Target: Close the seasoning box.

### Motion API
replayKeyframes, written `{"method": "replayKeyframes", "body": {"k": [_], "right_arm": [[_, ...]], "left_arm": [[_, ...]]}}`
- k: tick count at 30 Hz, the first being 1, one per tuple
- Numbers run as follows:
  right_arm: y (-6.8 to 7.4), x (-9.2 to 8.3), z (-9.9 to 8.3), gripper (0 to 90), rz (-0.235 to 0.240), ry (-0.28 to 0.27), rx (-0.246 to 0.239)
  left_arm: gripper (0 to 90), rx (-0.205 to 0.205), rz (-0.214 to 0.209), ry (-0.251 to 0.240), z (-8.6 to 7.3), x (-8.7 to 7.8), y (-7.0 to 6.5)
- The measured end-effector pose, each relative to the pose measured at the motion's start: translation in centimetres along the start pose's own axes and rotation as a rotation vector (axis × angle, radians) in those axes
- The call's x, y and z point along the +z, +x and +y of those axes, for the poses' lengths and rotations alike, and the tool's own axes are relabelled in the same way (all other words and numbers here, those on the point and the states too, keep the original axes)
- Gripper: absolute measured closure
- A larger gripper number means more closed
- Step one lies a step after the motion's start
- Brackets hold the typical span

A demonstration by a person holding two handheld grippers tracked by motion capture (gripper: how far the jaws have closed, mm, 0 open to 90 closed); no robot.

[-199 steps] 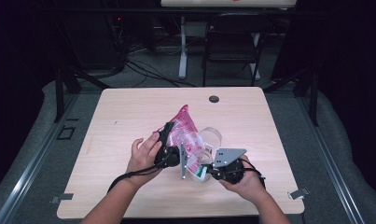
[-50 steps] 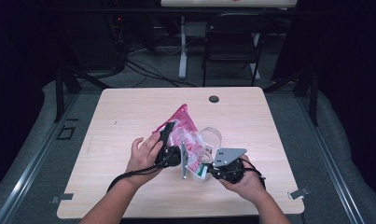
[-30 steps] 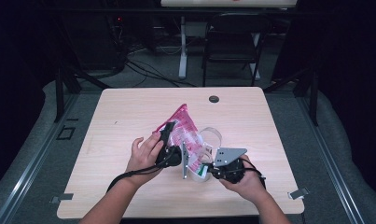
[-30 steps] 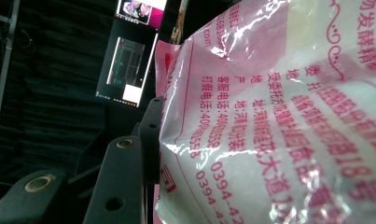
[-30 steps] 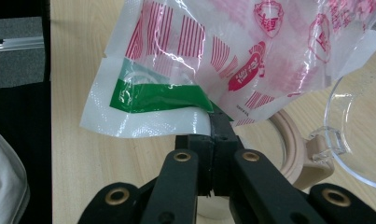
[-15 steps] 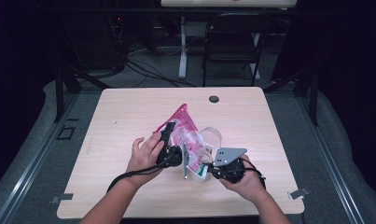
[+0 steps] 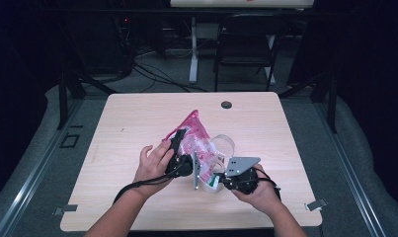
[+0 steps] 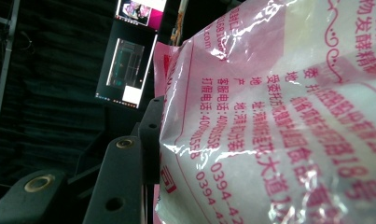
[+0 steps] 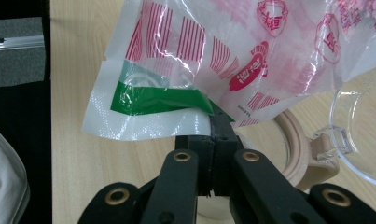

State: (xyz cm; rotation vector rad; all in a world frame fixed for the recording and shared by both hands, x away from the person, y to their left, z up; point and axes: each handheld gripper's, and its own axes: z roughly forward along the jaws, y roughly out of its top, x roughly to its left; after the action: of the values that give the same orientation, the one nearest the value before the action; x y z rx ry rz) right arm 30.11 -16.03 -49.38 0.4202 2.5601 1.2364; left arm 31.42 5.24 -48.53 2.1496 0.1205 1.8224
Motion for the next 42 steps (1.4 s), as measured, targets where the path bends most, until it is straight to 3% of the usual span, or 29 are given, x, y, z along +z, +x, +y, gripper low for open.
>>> {"method": "replayKeyframes", "body": {"k": [42], "right_arm": [[0.01, -0.14, 0.02, 90.0, -0.004, -0.01, 0.004]], "left_arm": [[59.5, -0.01, -0.011, 0.006, -0.32, -0.02, 0.03]]}}
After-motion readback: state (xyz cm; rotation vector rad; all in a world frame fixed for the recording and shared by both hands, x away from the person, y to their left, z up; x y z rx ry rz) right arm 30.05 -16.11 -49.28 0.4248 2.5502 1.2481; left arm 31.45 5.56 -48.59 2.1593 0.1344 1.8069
